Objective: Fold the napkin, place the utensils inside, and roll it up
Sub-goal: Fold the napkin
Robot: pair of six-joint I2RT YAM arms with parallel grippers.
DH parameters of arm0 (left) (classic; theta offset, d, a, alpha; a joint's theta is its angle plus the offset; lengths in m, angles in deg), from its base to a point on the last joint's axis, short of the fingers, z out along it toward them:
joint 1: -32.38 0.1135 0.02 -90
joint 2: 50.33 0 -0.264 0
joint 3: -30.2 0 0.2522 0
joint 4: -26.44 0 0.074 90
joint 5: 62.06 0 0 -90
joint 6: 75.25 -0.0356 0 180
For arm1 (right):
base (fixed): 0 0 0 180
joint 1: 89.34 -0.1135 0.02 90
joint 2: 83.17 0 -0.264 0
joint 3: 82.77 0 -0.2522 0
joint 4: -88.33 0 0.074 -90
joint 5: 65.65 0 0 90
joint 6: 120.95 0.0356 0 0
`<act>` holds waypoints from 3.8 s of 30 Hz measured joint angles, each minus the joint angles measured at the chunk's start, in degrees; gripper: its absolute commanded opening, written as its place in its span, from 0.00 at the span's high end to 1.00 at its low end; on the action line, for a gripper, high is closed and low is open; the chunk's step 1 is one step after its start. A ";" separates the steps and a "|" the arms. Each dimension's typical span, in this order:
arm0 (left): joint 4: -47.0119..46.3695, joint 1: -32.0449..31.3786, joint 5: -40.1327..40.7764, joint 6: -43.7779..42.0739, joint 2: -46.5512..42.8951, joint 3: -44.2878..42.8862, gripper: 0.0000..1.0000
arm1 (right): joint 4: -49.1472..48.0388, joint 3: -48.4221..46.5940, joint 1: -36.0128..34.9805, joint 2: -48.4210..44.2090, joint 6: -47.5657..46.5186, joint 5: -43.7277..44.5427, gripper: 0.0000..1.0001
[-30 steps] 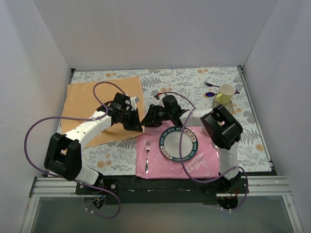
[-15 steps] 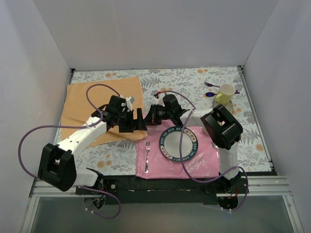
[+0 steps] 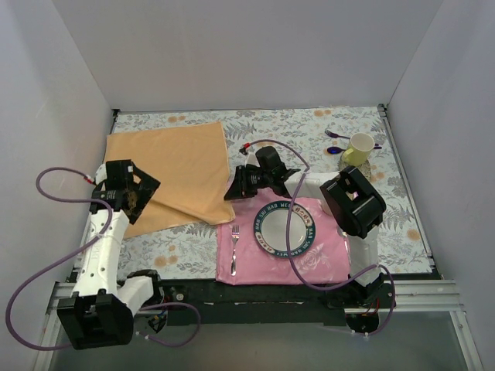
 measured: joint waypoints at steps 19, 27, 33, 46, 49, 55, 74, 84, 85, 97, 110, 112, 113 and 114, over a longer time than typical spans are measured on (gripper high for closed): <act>1.66 24.85 18.56 11.69 14.49 6.91 0.13 | 12.22 3.69 0.02 -17.81 -14.62 5.62 0.48; -5.81 28.89 23.15 8.09 18.21 8.26 0.40 | 12.52 5.14 0.79 -18.18 -14.84 5.77 0.49; -10.62 28.92 22.88 5.79 23.37 8.31 0.43 | 12.50 5.35 1.09 -18.18 -14.78 5.53 0.50; -15.78 29.03 22.56 4.83 25.49 10.23 0.51 | 12.26 6.40 1.86 -18.18 -14.36 4.61 0.50; -16.06 29.05 22.62 5.16 25.44 10.51 0.51 | 12.07 6.40 2.08 -18.18 -14.08 4.24 0.51; -18.78 30.47 22.82 5.99 25.29 11.69 0.76 | 12.04 6.40 2.12 -18.16 -13.46 3.89 0.51; -17.88 33.57 23.19 7.19 20.87 12.50 1.00 | 12.09 7.80 2.23 -18.16 -13.49 3.80 0.51; -16.41 32.39 23.58 2.89 21.44 4.50 1.00 | 12.17 8.24 2.23 -18.16 -13.70 3.69 0.51; -16.63 31.10 23.80 2.12 21.75 3.28 1.00 | 12.17 8.24 2.23 -18.16 -13.70 3.63 0.51; -19.96 5.88 24.35 -7.04 36.76 -18.95 1.00 | 14.53 8.24 4.00 -18.16 -14.99 3.76 0.51; -28.41 -9.20 13.92 -22.32 59.69 -34.27 1.00 | 18.69 8.15 7.82 -18.16 -16.87 5.55 0.51; -28.87 -9.55 12.17 -23.85 60.70 -35.17 1.00 | 19.08 8.13 8.55 -18.16 -17.07 5.81 0.51; -29.00 -9.66 11.41 -24.63 61.20 -36.13 1.00 | 19.34 8.13 8.96 -18.16 -17.14 5.88 0.51; -29.31 -9.68 10.69 -25.31 61.88 -37.35 1.00 | 19.54 8.13 9.25 -18.14 -17.18 5.95 0.51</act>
